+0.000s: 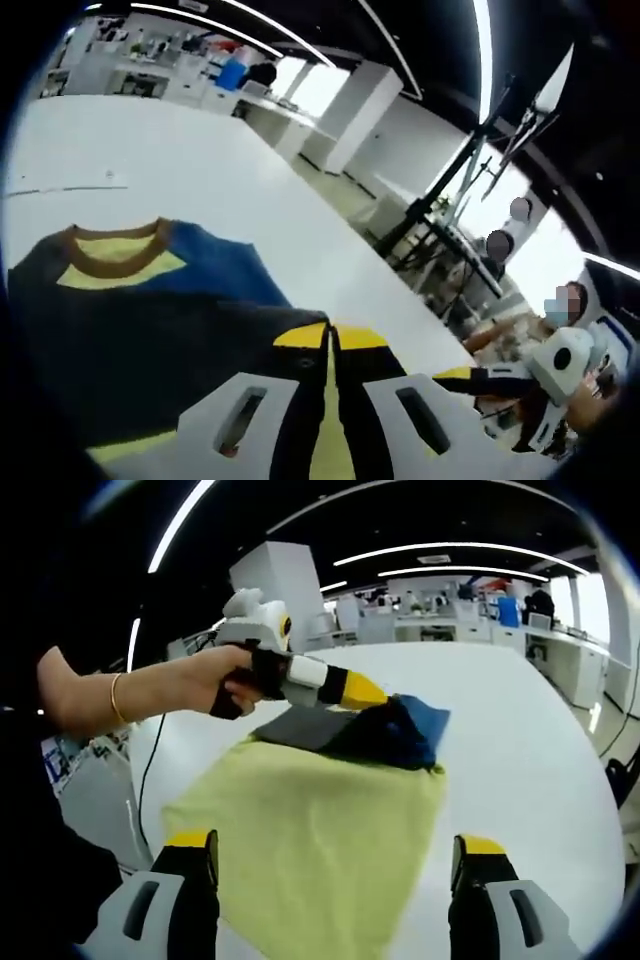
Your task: Fold the garment on the visible template until the final outline fits inside the template.
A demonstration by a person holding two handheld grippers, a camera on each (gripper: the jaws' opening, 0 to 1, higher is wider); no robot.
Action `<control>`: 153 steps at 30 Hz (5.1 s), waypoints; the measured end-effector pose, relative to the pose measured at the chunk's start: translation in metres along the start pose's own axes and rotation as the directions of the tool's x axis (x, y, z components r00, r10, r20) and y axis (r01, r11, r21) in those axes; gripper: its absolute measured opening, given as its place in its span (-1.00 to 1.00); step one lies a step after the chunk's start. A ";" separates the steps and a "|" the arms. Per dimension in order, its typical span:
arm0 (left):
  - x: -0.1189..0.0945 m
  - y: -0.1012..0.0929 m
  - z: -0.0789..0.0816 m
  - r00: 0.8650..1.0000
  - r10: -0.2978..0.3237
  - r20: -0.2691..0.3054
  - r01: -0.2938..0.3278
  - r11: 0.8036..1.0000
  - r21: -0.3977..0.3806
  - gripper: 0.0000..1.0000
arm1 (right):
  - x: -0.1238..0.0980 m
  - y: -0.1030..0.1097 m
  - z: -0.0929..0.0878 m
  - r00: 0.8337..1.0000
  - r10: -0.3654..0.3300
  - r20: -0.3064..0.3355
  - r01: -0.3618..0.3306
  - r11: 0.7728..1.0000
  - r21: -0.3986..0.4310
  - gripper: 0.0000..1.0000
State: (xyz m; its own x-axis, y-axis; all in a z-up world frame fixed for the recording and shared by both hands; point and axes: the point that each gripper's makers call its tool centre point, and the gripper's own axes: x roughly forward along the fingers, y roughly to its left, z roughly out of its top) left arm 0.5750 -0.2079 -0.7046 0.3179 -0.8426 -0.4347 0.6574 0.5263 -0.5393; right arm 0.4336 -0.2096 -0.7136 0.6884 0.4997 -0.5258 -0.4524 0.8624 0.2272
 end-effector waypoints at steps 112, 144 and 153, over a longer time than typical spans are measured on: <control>0.075 0.023 0.019 0.998 0.062 -0.027 -0.055 0.976 0.209 -1.00 | -0.002 -0.011 0.002 0.999 0.015 0.048 -0.017 0.999 0.042 0.92; 0.002 0.051 0.022 0.991 0.135 -0.016 -0.116 0.899 0.422 0.54 | 0.007 0.004 0.021 0.989 0.146 -0.028 -0.147 0.987 -0.057 0.98; -0.034 0.057 0.014 0.994 0.107 0.001 -0.095 0.877 0.471 0.80 | 0.013 0.016 0.015 0.975 0.198 -0.100 -0.208 0.972 -0.108 0.98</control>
State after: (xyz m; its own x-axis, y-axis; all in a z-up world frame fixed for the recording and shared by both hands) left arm 0.6113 -0.1505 -0.7103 0.3868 -0.7817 -0.4893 0.8682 0.4875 -0.0926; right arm 0.4433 -0.1880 -0.7043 0.5255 0.6496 -0.5495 -0.6441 0.7257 0.2419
